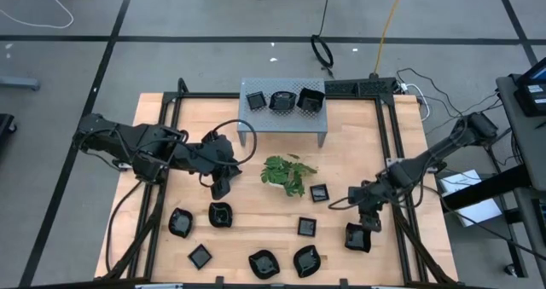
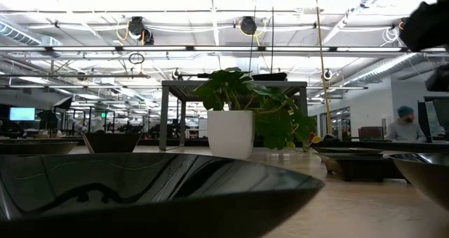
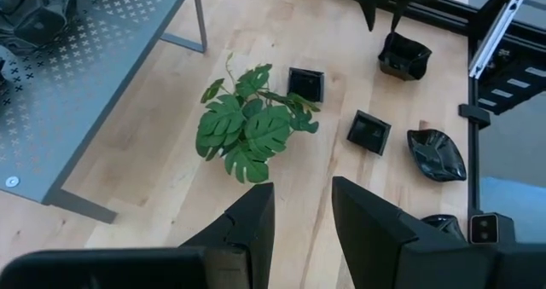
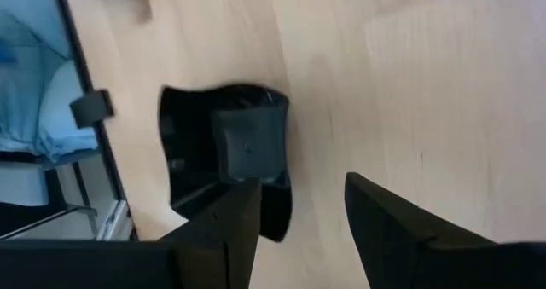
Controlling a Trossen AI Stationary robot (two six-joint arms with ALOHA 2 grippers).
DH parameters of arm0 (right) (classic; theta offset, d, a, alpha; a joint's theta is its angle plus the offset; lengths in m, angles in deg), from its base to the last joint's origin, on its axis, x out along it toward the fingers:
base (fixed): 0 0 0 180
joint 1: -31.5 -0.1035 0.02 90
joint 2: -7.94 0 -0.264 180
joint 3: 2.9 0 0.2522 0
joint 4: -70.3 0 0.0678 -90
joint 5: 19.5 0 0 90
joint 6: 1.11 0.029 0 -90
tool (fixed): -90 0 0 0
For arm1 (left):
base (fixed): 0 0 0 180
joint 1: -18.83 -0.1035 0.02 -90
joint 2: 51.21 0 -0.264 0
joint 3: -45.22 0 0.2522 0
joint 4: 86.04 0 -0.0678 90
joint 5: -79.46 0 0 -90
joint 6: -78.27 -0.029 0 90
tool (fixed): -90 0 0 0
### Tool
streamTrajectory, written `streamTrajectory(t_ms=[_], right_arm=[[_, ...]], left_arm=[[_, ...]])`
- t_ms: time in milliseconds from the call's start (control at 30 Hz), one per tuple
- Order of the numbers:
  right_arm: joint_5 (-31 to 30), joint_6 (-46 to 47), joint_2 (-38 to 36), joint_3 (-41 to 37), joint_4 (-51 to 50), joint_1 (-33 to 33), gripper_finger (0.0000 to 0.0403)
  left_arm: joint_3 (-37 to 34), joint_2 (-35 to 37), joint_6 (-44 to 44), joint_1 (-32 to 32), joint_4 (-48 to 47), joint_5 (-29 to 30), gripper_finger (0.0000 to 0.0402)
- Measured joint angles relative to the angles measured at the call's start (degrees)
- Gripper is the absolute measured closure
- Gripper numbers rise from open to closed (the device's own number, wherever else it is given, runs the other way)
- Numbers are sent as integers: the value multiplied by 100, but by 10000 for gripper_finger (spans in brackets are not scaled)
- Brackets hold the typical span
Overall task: Pick & Place Mini shaped plates
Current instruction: Stack the distorted square black bowl on top of the other distorted square black bowls on the shelf
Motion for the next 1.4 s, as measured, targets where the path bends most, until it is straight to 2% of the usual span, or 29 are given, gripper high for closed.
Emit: streamTrajectory(t_ms=[300,567,767,1000,1233,1400], right_arm=[[112,-45,-2,-321,806,-332,241],[131,89,-2,-1040,1971,-519,243],[120,47,-2,-1365,2559,-550,256],[37,29,0,-1632,2932,-548,295],[-57,20,2,-1675,2977,-544,392],[-66,2,2,-1675,3337,-466,401]], left_arm=[[0,0,3,0,1,103,279],[-2,0,-1,0,3,419,279],[-2,0,-1,-22,3,444,279],[0,0,-3,-22,3,446,279],[-2,0,-12,-22,3,446,279],[-2,0,-12,-22,3,446,279]])
